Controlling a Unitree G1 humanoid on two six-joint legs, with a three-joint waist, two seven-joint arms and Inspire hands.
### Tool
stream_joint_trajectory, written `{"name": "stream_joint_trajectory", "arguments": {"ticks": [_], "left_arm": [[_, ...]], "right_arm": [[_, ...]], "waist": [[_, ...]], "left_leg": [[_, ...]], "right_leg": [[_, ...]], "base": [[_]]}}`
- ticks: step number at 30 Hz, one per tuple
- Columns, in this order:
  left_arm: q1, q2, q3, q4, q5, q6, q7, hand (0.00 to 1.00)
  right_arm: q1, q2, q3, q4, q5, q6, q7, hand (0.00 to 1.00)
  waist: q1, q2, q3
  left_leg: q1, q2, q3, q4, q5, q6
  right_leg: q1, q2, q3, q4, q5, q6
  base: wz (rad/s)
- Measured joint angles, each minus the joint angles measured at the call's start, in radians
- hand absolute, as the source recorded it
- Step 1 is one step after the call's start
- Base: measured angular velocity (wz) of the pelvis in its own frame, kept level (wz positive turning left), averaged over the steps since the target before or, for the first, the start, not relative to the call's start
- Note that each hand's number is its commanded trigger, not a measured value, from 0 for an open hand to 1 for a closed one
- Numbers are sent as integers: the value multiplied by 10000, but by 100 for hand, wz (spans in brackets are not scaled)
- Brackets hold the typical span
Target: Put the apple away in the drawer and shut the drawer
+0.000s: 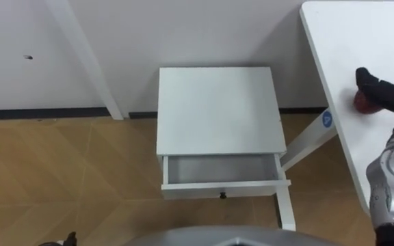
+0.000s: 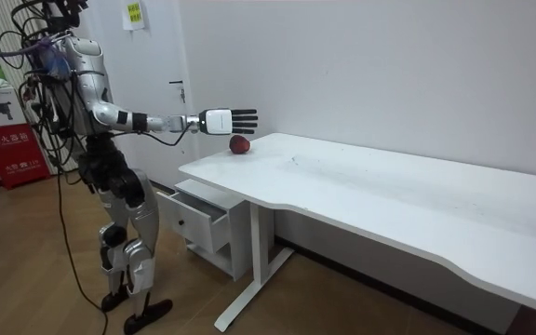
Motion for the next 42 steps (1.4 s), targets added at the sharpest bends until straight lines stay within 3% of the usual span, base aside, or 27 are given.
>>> {"name": "stream_joint_trajectory", "arguments": {"ticks": [5, 9, 14, 24, 30, 42], "left_arm": [[19, 21, -121, -12, 71, 69, -71, 0], [160, 26, 63, -244, 121, 78, -71, 0], [138, 127, 317, -264, 122, 50, -69, 0], [144, 270, 512, -422, 291, 50, -185, 0], [130, 401, 522, -422, 431, 79, -277, 0], [157, 464, 521, -418, 435, 340, -533, 0]], "right_arm": [[-50, -54, 14, 214, -4, 119, 469, 0], [-141, -546, -16, 576, -35, 422, 868, 0], [-514, -1193, -56, 1042, -27, 423, 1250, 0], [-569, -1419, -136, 2282, -35, 471, 2249, 0], [-929, -1965, -143, 2701, -46, 726, 2904, 0], [-1088, -2047, -143, 2991, -141, 887, 3546, 0]], "waist": [[-16, 7, -16], [-31, 28, 2], [-25, -34, 9], [-32, -391, 25], [-31, -394, 14], [-31, -442, 4]], "left_leg": [[7, -1, -15, -17, -1, 0], [10, -1, -7, 0, -1, 0], [10, 0, -7, 25, -1, 0], [-5, 1, -115, 43, -3, -2], [-4, -2, -118, 118, -3, -2], [-39, -3, -174, 145, -3, -2]], "right_leg": [[23, 2, -14, -1, 3, -5], [30, -26, -86, 2, 3, -5], [46, -25, -87, 3, 4, -6], [80, -25, -204, 6, 9, -14], [84, -28, -198, 5, 9, -14], [120, -32, -255, 11, 14, -22]], "base": [[0], [0], [0], [2], [1], [0]]}}
